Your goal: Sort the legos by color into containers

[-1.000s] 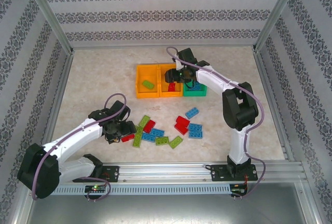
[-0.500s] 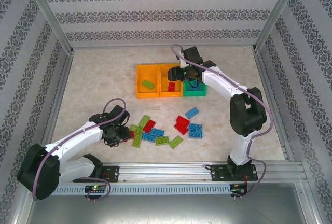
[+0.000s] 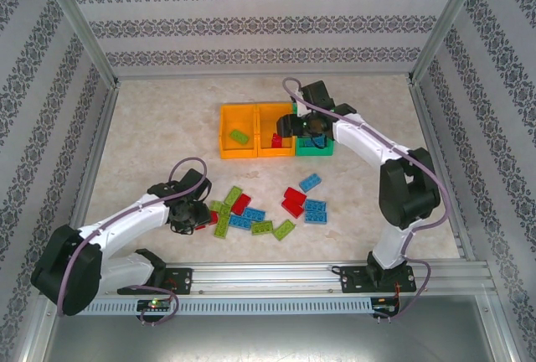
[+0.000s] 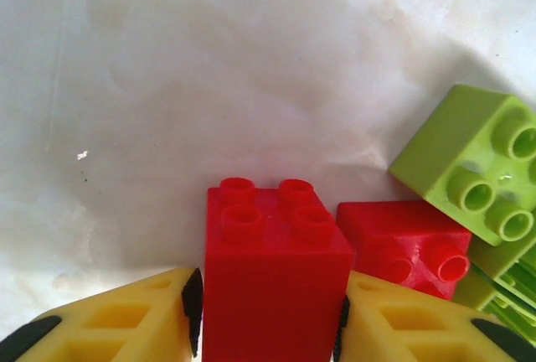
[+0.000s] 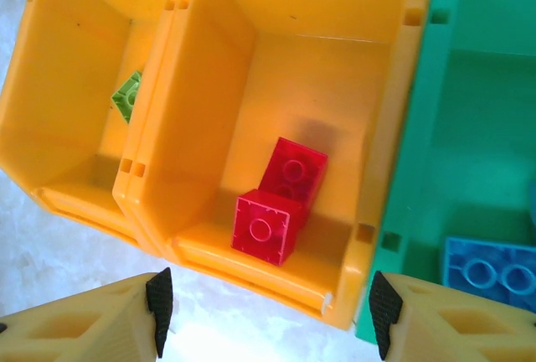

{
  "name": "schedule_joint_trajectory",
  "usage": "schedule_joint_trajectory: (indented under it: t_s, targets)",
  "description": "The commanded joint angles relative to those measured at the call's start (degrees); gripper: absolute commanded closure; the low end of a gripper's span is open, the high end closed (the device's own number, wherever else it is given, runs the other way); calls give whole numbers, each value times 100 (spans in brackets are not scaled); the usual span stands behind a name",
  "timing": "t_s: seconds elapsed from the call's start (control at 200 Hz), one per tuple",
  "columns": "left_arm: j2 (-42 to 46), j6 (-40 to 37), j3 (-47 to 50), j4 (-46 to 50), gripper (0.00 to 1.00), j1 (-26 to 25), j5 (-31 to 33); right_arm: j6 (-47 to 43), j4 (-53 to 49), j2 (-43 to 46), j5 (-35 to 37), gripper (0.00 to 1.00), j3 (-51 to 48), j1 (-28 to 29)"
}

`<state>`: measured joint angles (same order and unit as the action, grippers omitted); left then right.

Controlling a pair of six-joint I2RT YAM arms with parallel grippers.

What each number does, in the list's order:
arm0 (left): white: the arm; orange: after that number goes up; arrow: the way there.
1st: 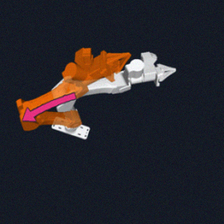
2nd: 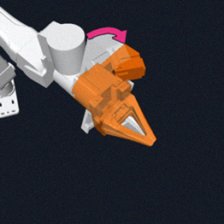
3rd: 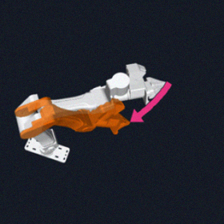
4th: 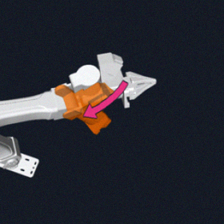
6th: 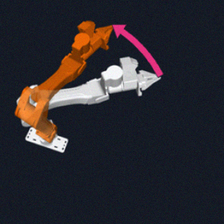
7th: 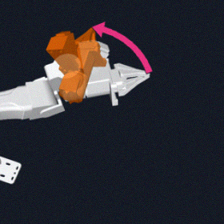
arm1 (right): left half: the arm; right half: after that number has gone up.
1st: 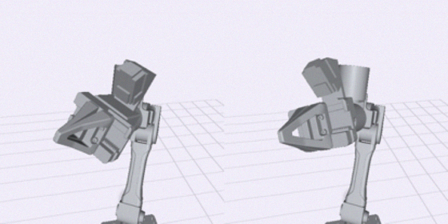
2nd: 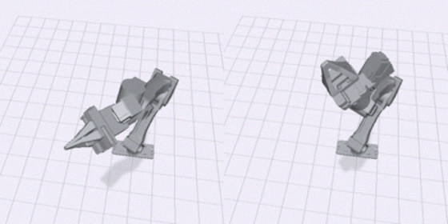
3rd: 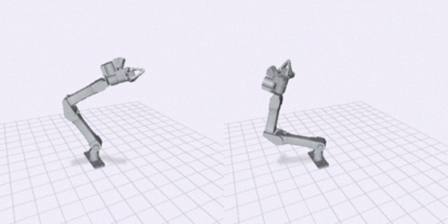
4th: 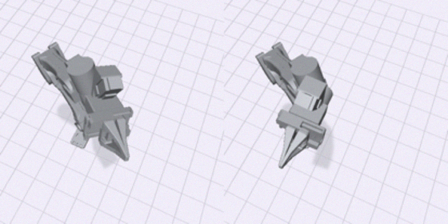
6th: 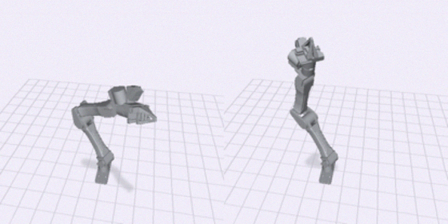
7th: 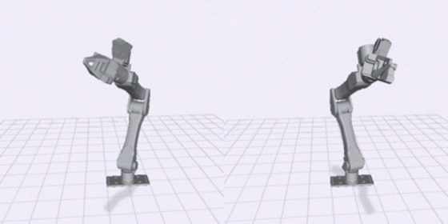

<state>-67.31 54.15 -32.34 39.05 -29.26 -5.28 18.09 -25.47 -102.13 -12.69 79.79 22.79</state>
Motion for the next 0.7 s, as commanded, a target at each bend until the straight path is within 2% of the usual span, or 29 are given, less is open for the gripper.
schedule_joint_trajectory:
  t_s: [0.0,0.165,0.44,0.56,0.694]
  targets:
    - [-112,-168,41,-184,59,-37,131,-91,-89,412,153,34,-235,-122]
    - [-106,-266,-142,27,68,-31,297,-463,-250,850,234,33,-642,-134]
    - [117,-657,-1095,582,74,-34,638,-473,-151,1724,400,32,-1918,-273]
    - [-359,-1086,-1984,578,74,-32,629,-474,-59,2004,97,32,-2367,-129]
    - [-1314,-1669,-3109,259,74,-20,463,-606,4,2211,173,32,-2722,267]
